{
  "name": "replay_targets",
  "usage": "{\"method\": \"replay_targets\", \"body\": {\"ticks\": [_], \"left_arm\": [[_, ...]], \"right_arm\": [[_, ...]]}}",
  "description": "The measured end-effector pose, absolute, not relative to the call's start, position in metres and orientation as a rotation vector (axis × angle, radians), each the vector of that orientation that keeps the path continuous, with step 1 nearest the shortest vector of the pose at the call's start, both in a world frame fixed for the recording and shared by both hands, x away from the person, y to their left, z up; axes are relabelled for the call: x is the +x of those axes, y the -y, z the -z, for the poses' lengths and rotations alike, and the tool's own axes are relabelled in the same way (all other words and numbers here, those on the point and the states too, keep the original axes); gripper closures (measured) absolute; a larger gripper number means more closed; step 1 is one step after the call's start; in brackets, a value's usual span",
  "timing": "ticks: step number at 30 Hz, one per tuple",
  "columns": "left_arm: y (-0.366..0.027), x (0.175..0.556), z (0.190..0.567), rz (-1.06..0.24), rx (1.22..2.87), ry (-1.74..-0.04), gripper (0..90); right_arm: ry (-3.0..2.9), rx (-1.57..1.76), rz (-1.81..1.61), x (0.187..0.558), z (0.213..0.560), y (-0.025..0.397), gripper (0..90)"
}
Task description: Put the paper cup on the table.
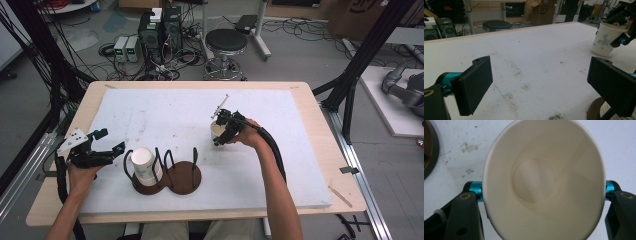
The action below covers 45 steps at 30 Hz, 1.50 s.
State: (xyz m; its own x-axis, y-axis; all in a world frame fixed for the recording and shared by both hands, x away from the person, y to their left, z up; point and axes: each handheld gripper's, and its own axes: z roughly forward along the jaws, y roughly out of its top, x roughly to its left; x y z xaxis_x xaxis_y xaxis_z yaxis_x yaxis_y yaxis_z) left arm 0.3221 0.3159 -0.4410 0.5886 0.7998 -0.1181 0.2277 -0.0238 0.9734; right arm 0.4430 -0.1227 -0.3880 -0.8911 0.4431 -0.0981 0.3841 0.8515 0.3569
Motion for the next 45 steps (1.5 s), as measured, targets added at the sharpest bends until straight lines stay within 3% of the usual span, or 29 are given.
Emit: {"method": "replay_targets", "body": {"ticks": [12,21,45], "left_arm": [[-0.316,0.322,0.441,-0.569,1.572,-0.888,6.2],[-0.316,0.322,0.442,-0.564,1.576,-0.887,6.2],[-0.318,0.320,0.442,-0.565,1.565,-0.896,6.2]], "right_arm": [[-2.851,0.638,-0.473,0.444,0.392,0.119,28.0],[-2.848,0.666,-0.444,0.444,0.398,0.120,14.6],[-2.778,0.740,-0.598,0.428,0.389,0.157,14.6]]}}
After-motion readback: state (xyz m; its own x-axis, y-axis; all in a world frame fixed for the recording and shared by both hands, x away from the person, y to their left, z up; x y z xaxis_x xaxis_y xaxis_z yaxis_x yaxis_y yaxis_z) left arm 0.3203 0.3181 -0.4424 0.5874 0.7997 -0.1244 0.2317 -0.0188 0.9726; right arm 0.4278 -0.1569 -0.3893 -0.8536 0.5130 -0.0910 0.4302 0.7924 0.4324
